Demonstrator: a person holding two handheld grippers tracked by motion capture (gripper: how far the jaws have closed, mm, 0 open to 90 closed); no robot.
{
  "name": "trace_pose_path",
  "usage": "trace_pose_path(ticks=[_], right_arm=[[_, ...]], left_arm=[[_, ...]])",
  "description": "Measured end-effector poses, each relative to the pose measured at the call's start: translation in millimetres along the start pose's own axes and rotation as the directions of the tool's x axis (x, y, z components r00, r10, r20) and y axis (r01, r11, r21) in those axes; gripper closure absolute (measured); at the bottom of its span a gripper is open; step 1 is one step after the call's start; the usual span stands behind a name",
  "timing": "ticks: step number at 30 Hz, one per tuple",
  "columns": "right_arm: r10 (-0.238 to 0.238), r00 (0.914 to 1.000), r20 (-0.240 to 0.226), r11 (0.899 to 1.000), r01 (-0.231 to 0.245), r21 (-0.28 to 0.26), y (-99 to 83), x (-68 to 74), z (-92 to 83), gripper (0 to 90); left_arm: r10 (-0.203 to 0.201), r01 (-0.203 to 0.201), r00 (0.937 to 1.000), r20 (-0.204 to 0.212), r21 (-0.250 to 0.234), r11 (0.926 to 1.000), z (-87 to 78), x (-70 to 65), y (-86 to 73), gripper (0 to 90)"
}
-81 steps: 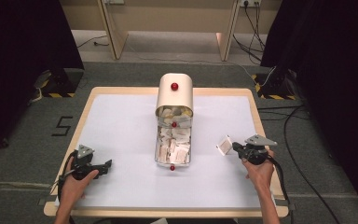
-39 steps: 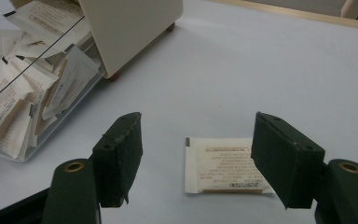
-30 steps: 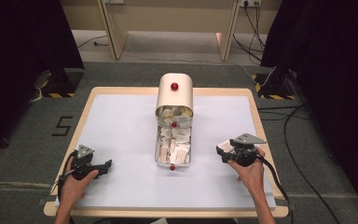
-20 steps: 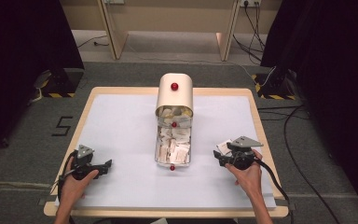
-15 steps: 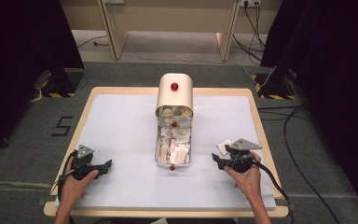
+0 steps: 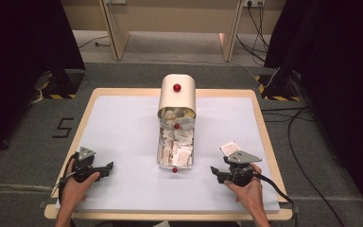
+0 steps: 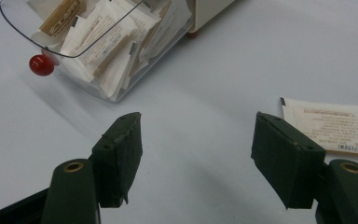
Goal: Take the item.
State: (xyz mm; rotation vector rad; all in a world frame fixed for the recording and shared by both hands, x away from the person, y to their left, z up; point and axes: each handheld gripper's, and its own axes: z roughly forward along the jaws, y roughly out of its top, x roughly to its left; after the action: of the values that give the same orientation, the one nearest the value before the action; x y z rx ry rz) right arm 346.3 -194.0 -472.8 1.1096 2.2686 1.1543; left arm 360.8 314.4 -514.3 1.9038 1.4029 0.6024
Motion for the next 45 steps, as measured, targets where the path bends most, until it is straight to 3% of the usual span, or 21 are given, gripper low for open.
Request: trace_pose_path(ticks=[19, 36, 41, 45], right_arm=[[-0.043, 0.9982, -0.042, 0.996, 0.046, 0.075, -19.3, 23.4, -2.4, 33.2], [-0.069, 0.996, -0.056, 0.99, 0.075, 0.117, -30.9, 33.8, -5.4, 31.2], [-0.086, 0.9943, -0.063, 0.984, 0.095, 0.153, -35.9, 37.7, -4.1, 28.3], [-0.094, 0.9939, -0.059, 0.984, 0.101, 0.147, -38.5, 40.2, -5.3, 27.4]], left_arm=[[0.0, 0.0, 1.0, 0.0, 0.0, 1.0, 0.0, -0.1, 0.0, 12.0], [0.0, 0.0, 1.0, 0.0, -0.001, 1.0, 0.1, 0.0, 0.0, 12.0], [0.0, 0.0, 1.0, 0.0, 0.0, 1.0, 0.1, 0.0, 0.0, 12.0], [0.0, 0.0, 1.0, 0.0, 0.0, 1.0, 0.1, 0.0, 0.0, 12.0]])
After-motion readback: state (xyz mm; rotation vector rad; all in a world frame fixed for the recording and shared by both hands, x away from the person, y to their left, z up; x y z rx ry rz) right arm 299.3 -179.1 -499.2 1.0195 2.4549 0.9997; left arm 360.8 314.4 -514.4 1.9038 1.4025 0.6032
